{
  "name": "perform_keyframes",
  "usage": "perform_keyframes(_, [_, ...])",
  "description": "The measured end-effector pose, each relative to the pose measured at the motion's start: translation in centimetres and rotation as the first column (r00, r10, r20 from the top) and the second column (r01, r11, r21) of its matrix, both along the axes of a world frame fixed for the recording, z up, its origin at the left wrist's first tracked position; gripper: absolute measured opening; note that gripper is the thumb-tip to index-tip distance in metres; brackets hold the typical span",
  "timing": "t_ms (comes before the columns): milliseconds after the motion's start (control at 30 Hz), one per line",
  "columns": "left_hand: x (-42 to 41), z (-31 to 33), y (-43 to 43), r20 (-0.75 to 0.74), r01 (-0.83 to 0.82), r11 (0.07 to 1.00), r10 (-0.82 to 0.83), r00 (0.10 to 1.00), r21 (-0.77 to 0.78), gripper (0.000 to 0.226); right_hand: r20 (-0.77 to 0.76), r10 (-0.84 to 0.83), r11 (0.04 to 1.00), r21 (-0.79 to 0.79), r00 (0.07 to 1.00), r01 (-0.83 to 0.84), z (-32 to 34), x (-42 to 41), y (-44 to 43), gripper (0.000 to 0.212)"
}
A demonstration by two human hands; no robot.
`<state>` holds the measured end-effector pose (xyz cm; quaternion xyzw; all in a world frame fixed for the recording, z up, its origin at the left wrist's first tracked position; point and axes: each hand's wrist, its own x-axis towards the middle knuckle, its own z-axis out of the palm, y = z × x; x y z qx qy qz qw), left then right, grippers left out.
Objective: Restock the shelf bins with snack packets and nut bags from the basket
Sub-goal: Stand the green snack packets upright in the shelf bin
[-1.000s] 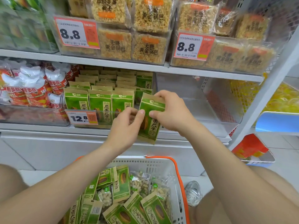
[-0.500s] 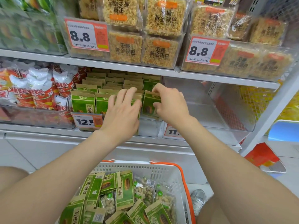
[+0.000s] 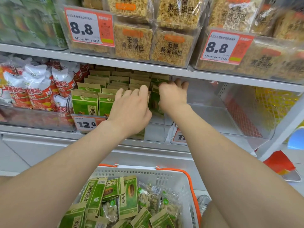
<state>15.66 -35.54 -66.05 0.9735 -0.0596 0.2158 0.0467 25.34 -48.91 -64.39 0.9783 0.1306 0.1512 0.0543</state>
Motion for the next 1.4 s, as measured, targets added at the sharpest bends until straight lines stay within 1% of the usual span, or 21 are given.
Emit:
perform_keyframes(100, [0.2, -0.2, 0.1, 0.002, -0.022, 1.000, 0.022, 1.000, -0.007, 0.037, 0.011, -0.055, 0.998, -0.019, 0.998, 0.055, -0.6, 1.0, 0.3, 0.057])
perform_keyframes(167, [0.2, -0.4, 0.1, -0.021, -0.035, 0.999, 0.035, 0.999, 0.040, 0.039, 0.060, -0.080, 0.996, 0.042, 0.995, 0.077, -1.0, 1.3, 0.4, 0.067])
perform_keyframes(233, [0.3, -0.5, 0.0, -0.032, -0.037, 0.998, 0.039, 0.999, 0.060, 0.038, 0.109, -0.070, 0.994, 0.093, 0.992, 0.060, -1.2, 1.3, 0.4, 0.064])
perform_keyframes(267, [0.2, -0.5, 0.0, -0.034, -0.038, 0.998, 0.040, 0.999, 0.056, 0.038, 0.130, -0.052, 0.995, 0.090, 0.990, 0.041, -1.3, 1.3, 0.4, 0.059])
perform_keyframes(333, [0.2, -0.5, 0.0, -0.036, -0.036, 0.998, 0.038, 0.999, 0.043, 0.037, 0.138, -0.019, 0.999, 0.028, 0.990, 0.015, -1.5, 1.2, 0.2, 0.046])
perform_keyframes(400, [0.2, -0.5, 0.1, -0.039, -0.035, 0.999, 0.037, 0.999, 0.041, 0.038, 0.092, -0.008, 0.999, -0.036, 0.996, 0.012, -1.7, 1.1, 0.1, 0.038])
perform_keyframes(500, [0.0, -0.4, 0.1, -0.046, -0.035, 0.999, 0.037, 0.998, 0.038, 0.038, -0.018, -0.013, 0.993, -0.121, 1.000, 0.011, -1.8, 0.9, 0.0, 0.034])
perform_keyframes(567, [-0.2, -0.4, 0.0, -0.053, -0.038, 0.998, 0.040, 0.998, 0.042, 0.040, -0.072, -0.016, 0.981, -0.193, 0.997, 0.001, -1.7, 0.9, 0.0, 0.034])
perform_keyframes(667, [-0.4, -0.4, 0.0, -0.067, -0.034, 0.998, 0.037, 0.997, 0.044, 0.046, -0.109, -0.008, 0.961, -0.275, 0.994, -0.023, -1.4, 1.0, -0.1, 0.037])
perform_keyframes(767, [-0.4, -0.4, 0.1, -0.081, -0.029, 0.998, 0.033, 0.996, 0.054, 0.050, -0.125, -0.018, 0.939, -0.344, 0.992, -0.026, -1.5, 1.0, 0.3, 0.041])
perform_keyframes(867, [-0.5, -0.4, 0.2, -0.089, -0.024, 0.998, 0.029, 0.996, 0.056, 0.049, -0.102, -0.062, 0.911, -0.411, 0.993, 0.015, -2.2, 0.6, 1.1, 0.047])
perform_keyframes(967, [-0.5, -0.4, 0.2, -0.080, -0.017, 0.999, 0.020, 0.997, 0.040, 0.044, -0.057, -0.118, 0.898, -0.433, 0.991, 0.081, -2.9, 0.0, 1.7, 0.052])
perform_keyframes(1067, [-0.6, -0.4, 0.2, -0.084, -0.011, 0.999, 0.015, 0.996, 0.039, 0.044, -0.019, -0.122, 0.883, -0.459, 0.992, 0.100, -2.9, -0.4, 1.8, 0.052])
perform_keyframes(1200, [-0.7, -0.3, 0.4, -0.089, -0.001, 0.999, 0.004, 0.996, 0.038, 0.046, -0.063, -0.127, 0.863, -0.499, 0.990, 0.079, -2.9, -0.2, 1.7, 0.053])
perform_keyframes(1400, [-0.7, -0.4, 0.6, -0.096, 0.019, 0.999, -0.016, 0.995, 0.039, 0.050, -0.157, -0.040, 0.888, -0.458, 0.987, -0.037, -2.2, 0.2, 0.8, 0.053])
